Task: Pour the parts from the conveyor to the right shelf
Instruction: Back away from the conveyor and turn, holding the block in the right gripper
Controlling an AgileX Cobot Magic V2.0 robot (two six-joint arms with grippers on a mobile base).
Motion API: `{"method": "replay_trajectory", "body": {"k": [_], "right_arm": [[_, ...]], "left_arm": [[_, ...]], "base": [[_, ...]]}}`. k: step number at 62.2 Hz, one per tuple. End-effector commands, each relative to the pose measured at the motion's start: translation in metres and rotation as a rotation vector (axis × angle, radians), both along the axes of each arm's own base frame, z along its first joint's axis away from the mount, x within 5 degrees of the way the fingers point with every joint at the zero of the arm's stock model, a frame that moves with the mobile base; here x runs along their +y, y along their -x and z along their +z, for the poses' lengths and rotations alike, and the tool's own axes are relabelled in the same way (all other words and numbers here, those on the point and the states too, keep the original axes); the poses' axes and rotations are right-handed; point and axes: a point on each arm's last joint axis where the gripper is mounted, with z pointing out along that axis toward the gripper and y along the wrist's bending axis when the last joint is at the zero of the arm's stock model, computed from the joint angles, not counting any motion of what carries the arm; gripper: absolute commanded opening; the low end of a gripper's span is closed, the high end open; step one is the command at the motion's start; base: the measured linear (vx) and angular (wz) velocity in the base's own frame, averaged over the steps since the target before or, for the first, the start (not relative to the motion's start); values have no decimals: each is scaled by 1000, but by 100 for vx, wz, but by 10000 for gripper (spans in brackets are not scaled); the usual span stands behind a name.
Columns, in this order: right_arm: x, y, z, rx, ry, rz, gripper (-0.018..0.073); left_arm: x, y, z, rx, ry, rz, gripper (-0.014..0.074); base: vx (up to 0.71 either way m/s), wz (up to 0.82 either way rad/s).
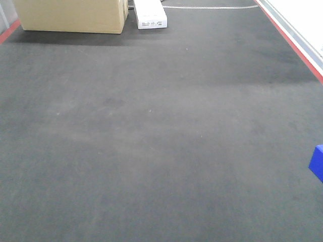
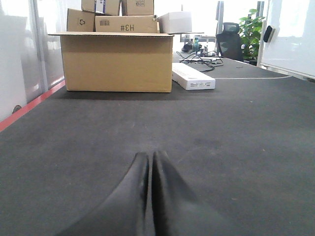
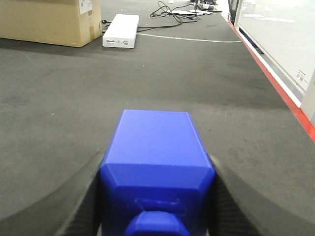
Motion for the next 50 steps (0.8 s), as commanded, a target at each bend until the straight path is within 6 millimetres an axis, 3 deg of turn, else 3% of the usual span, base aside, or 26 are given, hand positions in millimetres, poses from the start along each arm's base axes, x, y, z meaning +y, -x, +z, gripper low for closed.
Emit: {"method": "replay_trajectory", "body": {"k": [1, 50], "right_arm": [[-2, -1, 15, -90, -3, -22, -6], [-2, -1, 14, -85, -3, -21, -6]], "left_arm": [[0, 0, -3, -54, 10, -1, -6], [0, 0, -3, -54, 10, -1, -6]], "base": [[-14, 2], [-32, -2]]}}
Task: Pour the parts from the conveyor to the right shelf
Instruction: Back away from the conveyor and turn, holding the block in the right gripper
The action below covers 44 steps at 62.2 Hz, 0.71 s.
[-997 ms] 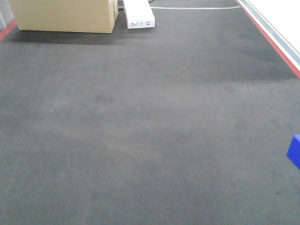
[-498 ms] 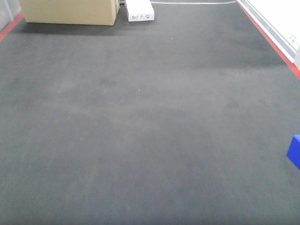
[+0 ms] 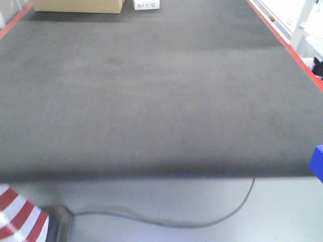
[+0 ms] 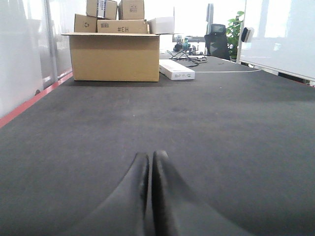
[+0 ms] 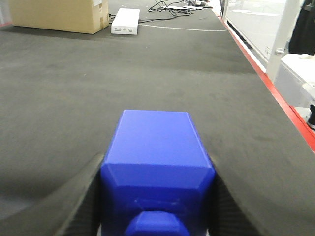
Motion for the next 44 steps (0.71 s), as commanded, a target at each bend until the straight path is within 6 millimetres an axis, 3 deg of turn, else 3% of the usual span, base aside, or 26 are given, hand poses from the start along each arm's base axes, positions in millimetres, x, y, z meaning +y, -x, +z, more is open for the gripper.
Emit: {"method": "replay_trajectory", "body": {"k": [1, 44], "right_arm": [[-2, -1, 14, -86, -2, -21, -6], [-2, -1, 14, -85, -2, -21, -6]], "left_arm": [[0, 0, -3, -53, 10, -1, -6], [0, 0, -3, -53, 10, -1, -6]], "base": [[-43, -1], [-37, 6]]}}
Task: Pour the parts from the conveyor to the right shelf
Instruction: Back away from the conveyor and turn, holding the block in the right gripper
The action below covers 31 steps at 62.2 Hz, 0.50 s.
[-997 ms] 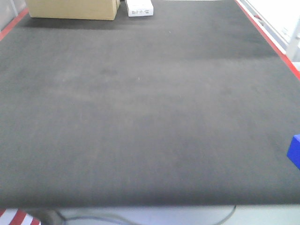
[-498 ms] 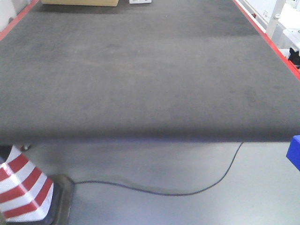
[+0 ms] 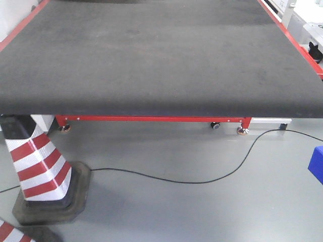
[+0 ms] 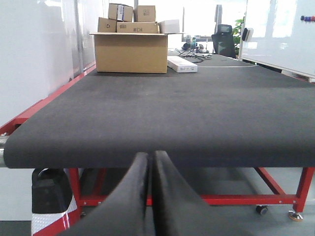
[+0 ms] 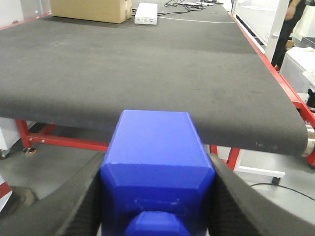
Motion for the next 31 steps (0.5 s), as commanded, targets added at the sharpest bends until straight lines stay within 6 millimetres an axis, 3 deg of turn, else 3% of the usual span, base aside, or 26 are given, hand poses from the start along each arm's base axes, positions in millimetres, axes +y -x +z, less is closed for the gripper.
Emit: {"method": "replay_trajectory", "body": {"k": [1, 16, 31], "right_arm": [[-2, -1, 15, -92, -2, -23, -6], [-2, -1, 15, -92, -2, -23, -6], [-2, -1, 15, -91, -2, -23, -6]], "left_arm": [[0, 0, -3, -53, 10, -1, -6], [0, 0, -3, -53, 10, -1, -6], [0, 0, -3, -53, 10, -1, -6]], "base": [[-28, 4], [-23, -12], [-18, -69]]}}
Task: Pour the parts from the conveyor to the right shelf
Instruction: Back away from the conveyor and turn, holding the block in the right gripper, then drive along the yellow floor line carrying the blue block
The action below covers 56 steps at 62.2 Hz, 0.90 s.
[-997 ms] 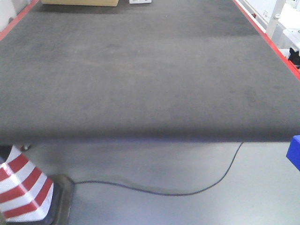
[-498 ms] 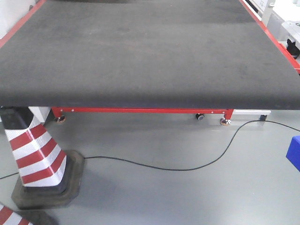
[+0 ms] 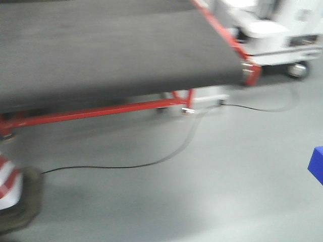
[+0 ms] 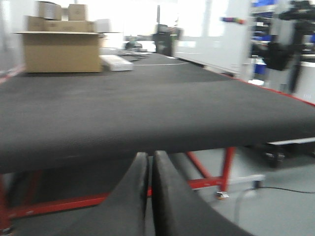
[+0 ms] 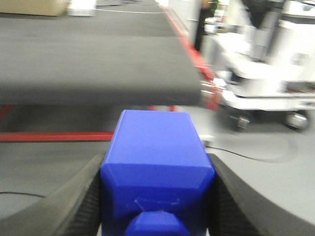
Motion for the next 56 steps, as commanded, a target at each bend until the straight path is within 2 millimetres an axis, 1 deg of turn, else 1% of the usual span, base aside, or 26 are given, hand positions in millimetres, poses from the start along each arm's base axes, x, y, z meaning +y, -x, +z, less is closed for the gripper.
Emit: {"method": "replay_trajectory", "body": {"k": [1, 28, 56], "right_arm": [[-2, -1, 15, -91, -2, -23, -6], [-2, -1, 15, -91, -2, -23, -6], [-2, -1, 15, -91, -2, -23, -6]], "left_arm": [[0, 0, -3, -53, 10, -1, -6], [0, 0, -3, -53, 10, -1, -6], [0, 0, -3, -53, 10, -1, -6]], "base": [[-18, -90], [-20, -99], [-18, -70]]}}
